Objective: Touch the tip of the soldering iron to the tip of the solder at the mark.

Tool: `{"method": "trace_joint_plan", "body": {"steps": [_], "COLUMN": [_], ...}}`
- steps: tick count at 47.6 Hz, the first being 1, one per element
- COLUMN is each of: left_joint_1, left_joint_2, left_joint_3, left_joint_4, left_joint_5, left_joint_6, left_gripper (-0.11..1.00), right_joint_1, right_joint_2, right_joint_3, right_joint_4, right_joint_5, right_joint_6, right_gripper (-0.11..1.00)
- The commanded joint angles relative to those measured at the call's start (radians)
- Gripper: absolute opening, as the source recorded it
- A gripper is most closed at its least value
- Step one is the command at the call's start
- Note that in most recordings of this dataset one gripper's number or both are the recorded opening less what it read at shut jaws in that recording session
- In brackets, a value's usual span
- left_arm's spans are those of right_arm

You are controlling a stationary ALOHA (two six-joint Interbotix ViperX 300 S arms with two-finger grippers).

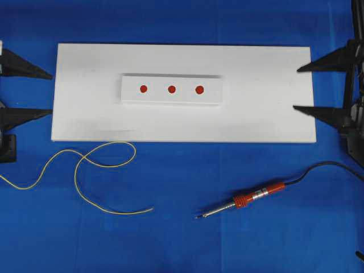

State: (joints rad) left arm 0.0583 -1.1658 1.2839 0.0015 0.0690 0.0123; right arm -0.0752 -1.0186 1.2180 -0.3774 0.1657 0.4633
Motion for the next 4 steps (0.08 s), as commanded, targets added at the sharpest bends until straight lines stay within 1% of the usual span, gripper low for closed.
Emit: {"method": "trace_joint_plan", "body": {"steps": [1,4], "left_joint_1": [0.003,0.003], "left_joint_2": [-0.035,-0.052], "left_joint_3": [0.025,0.048], "left_joint_4": [0.002,0.002], "left_joint_5": [-0.014,-0.014], "left_joint_6": [-0.006,-0.014], "left_gripper": [0.76,0.76], "right_joint_1": [-0.002,-0.002], "right_joint_2": [0.017,0.025], "right_joint_3": [0.021,0.041], "right_joint_4": [0.003,0.003], "right_joint_5": [-0.077,-0.115], "right_joint_6": [0.008,0.011], "right_gripper": [0.83,0.83]}}
